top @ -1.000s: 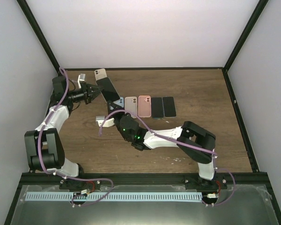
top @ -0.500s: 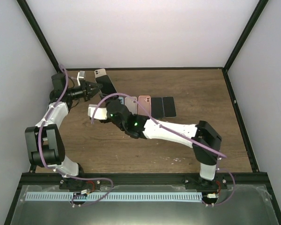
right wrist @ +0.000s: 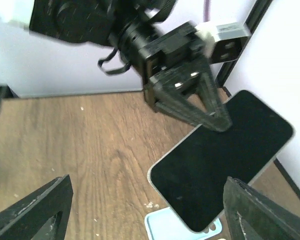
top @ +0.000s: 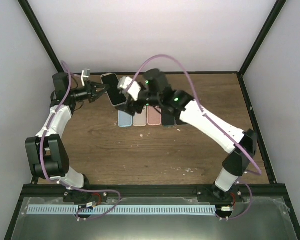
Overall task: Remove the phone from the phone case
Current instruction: Place the phone at the center of the board.
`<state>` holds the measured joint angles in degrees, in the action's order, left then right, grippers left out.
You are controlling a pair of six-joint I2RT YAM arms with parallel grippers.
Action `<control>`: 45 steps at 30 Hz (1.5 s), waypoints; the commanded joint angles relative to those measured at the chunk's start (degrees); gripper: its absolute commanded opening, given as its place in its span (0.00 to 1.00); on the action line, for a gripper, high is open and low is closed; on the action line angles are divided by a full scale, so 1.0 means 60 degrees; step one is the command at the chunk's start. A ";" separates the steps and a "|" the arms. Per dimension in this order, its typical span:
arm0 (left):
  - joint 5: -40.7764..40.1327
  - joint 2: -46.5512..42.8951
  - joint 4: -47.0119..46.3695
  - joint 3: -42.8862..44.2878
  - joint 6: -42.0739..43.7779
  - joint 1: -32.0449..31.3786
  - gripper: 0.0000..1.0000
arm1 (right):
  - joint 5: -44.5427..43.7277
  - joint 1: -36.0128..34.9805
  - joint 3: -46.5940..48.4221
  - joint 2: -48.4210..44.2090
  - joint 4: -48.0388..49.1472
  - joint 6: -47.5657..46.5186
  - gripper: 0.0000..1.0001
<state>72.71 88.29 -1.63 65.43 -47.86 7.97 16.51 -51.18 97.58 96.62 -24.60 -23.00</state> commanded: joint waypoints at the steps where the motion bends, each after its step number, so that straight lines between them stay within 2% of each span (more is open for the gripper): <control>1: 0.0522 -0.0565 -0.0633 0.0380 0.0088 -0.0355 0.00 | 0.2996 0.1068 0.0679 -0.0493 -0.0640 0.2275 0.78; 7: 0.0447 -0.1078 -0.0556 0.0766 0.0471 -0.1012 0.00 | 0.5800 0.2976 0.0096 -0.0349 0.0059 0.5249 0.72; 12: 0.0322 -0.1336 -0.0525 0.1248 0.0632 -0.1527 0.00 | 0.7837 0.3971 -0.0987 -0.0402 0.1403 0.7170 0.71; 15: 0.0232 -0.1381 -0.0253 0.1489 0.0905 -0.1957 0.00 | 0.8324 0.4019 -0.1262 -0.0413 0.1785 0.7589 0.69; 26: -0.0562 -0.1111 0.0367 0.1810 0.1418 -0.2978 0.00 | 0.9163 0.4011 -0.1569 -0.0229 0.2847 0.8588 0.49; 28: -0.0740 -0.1094 0.0404 0.1811 0.1452 -0.3110 0.00 | 0.9287 0.3996 -0.1591 -0.0101 0.2985 0.8772 0.40; 31: -0.1193 -0.1031 0.0919 0.1963 0.1725 -0.3223 0.00 | 0.9457 0.4002 -0.1629 0.0079 0.3208 0.9052 0.21; 38: -0.1757 -0.0807 0.1389 0.1763 0.2005 -0.3232 0.05 | 0.9945 0.4003 -0.1624 0.0374 0.3585 0.9584 0.01; 39: -0.1829 -0.0800 0.1446 0.1749 0.2028 -0.3221 0.07 | 1.0023 0.4011 -0.1574 0.0444 0.3556 0.9577 0.01; 40: -0.1909 -0.0794 0.1557 0.1764 0.2109 -0.3231 0.15 | 1.0111 0.4028 -0.1511 0.0531 0.3483 0.9539 0.01; 42: -0.2379 -0.0798 0.2365 0.2095 0.2773 -0.3206 0.42 | 1.0283 0.4128 -0.1369 0.0695 0.3242 0.9434 0.01; 44: -0.3458 -0.0785 0.3649 0.2753 0.3470 -0.3107 0.73 | 1.0374 0.4352 -0.1221 0.0811 0.2566 0.8838 0.01; 45: -0.3978 -0.0783 0.4326 0.3074 0.3633 -0.3033 0.80 | 1.0298 0.4505 -0.1133 0.0841 0.2090 0.8334 0.01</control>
<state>60.27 83.46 12.14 77.36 -33.12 -11.25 75.72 -26.17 87.37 100.60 -6.04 32.91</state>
